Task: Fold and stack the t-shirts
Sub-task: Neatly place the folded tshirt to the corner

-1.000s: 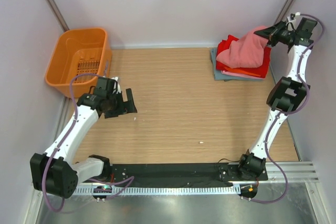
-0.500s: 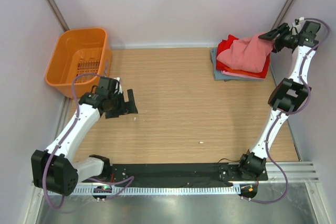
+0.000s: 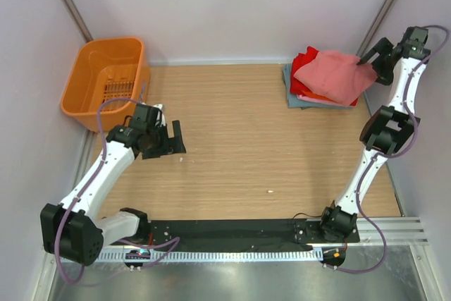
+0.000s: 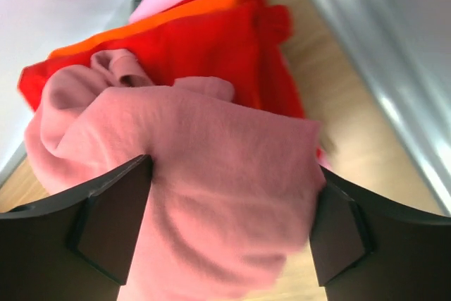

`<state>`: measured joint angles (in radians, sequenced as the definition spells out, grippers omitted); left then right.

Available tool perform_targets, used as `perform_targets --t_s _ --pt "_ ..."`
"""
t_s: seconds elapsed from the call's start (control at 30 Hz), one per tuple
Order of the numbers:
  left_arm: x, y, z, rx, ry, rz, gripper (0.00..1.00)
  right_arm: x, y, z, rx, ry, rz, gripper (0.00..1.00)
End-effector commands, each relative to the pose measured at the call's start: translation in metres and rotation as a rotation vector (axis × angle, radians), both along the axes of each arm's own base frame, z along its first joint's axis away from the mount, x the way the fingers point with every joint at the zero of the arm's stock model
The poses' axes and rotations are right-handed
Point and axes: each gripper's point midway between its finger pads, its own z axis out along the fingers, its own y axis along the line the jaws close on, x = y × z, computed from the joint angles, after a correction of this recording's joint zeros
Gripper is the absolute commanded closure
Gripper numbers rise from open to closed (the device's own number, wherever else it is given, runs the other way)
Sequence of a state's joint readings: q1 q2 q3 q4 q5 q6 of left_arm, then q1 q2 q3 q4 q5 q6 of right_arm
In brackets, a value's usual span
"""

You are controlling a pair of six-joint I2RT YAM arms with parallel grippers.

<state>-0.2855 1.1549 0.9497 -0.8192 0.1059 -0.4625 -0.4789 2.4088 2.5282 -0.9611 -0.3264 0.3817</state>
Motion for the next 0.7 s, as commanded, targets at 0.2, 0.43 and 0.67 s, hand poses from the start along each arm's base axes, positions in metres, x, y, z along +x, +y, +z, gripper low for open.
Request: perform_targets --t_s 0.2,0.43,0.67 --pt "0.003 -0.002 0.013 -0.015 -0.063 -0.011 0.00 -0.061 -0.025 0.197 -0.405 -0.248 -0.259 0.00" --pt "0.002 -0.002 0.015 -0.022 -0.068 -0.014 0.00 0.002 0.101 0.193 -0.408 -0.324 0.047 0.00" --pt "0.001 -0.003 0.016 -0.027 -0.073 -0.015 0.00 0.045 0.148 0.126 -0.427 -0.230 0.106 0.00"
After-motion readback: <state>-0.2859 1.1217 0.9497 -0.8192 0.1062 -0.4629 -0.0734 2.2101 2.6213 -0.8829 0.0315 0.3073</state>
